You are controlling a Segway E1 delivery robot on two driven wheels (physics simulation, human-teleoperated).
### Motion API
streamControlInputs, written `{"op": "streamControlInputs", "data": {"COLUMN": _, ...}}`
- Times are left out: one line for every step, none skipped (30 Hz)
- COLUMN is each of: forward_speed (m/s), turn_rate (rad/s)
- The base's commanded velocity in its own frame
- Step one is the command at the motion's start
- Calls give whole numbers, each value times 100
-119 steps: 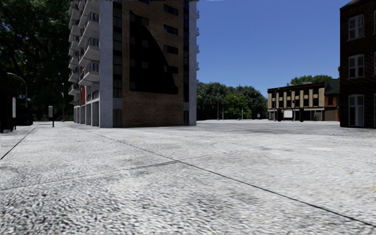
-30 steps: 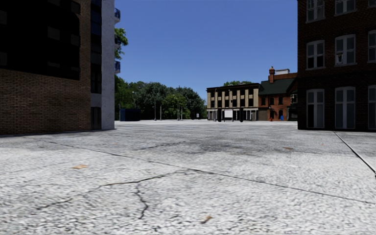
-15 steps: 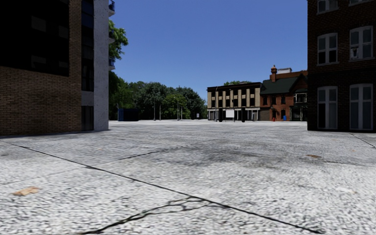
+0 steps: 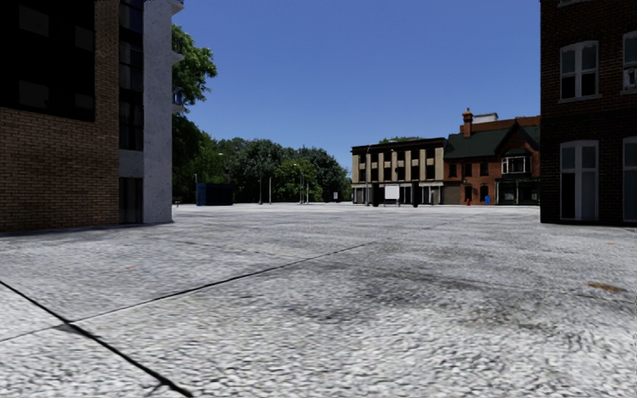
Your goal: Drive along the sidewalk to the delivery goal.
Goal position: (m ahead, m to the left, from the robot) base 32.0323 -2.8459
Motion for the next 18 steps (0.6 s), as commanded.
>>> {"op": "streamControlInputs", "data": {"forward_speed": 200, "turn_rate": 0}}
{"op": "streamControlInputs", "data": {"forward_speed": 200, "turn_rate": 0}}
{"op": "streamControlInputs", "data": {"forward_speed": 200, "turn_rate": 0}}
{"op": "streamControlInputs", "data": {"forward_speed": 200, "turn_rate": 0}}
{"op": "streamControlInputs", "data": {"forward_speed": 200, "turn_rate": 0}}
{"op": "streamControlInputs", "data": {"forward_speed": 200, "turn_rate": 0}}
{"op": "streamControlInputs", "data": {"forward_speed": 200, "turn_rate": 0}}
{"op": "streamControlInputs", "data": {"forward_speed": 200, "turn_rate": 0}}
{"op": "streamControlInputs", "data": {"forward_speed": 200, "turn_rate": 0}}
{"op": "streamControlInputs", "data": {"forward_speed": 200, "turn_rate": 0}}
{"op": "streamControlInputs", "data": {"forward_speed": 200, "turn_rate": 0}}
{"op": "streamControlInputs", "data": {"forward_speed": 200, "turn_rate": 0}}
{"op": "streamControlInputs", "data": {"forward_speed": 200, "turn_rate": 0}}
{"op": "streamControlInputs", "data": {"forward_speed": 200, "turn_rate": 0}}
{"op": "streamControlInputs", "data": {"forward_speed": 200, "turn_rate": 0}}
{"op": "streamControlInputs", "data": {"forward_speed": 200, "turn_rate": 0}}
{"op": "streamControlInputs", "data": {"forward_speed": 200, "turn_rate": 0}}
{"op": "streamControlInputs", "data": {"forward_speed": 200, "turn_rate": 0}}
